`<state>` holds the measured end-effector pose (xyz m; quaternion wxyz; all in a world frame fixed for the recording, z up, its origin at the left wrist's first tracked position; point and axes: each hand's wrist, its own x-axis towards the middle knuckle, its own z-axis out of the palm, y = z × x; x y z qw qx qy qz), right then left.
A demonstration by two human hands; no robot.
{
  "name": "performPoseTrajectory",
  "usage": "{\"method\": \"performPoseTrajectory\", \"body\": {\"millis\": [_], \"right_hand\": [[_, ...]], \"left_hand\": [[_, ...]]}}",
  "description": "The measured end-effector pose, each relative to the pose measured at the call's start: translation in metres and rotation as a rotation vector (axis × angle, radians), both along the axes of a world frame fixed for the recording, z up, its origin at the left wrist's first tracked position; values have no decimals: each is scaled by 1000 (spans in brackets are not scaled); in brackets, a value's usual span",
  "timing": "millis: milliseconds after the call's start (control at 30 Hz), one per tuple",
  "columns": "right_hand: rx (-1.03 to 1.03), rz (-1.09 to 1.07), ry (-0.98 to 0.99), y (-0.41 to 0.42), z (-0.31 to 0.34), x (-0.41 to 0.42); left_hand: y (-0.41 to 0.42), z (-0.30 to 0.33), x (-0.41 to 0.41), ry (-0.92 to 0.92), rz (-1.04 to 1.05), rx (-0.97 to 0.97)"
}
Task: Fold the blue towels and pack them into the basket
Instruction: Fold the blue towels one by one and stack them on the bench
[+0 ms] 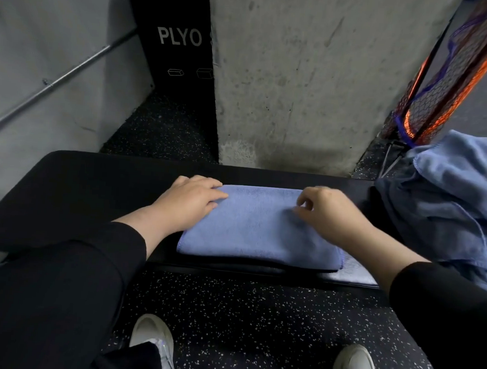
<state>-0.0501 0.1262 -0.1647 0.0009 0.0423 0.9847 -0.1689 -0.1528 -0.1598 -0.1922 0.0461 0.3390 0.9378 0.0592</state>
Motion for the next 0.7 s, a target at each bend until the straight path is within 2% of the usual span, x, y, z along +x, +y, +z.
{"method": "performPoseTrajectory", "body": {"millis": [167,500,700], "right_hand": [[146,38,-212,-33,-10,5],[290,-90,-180,-60,-22,-30],[128,55,-172,-65,-29,-57]], "left_hand": [[1,0,0,-2,31,-33],[-19,4,10,-22,36,-11],[-33,7,16,-193,-104,26]]}}
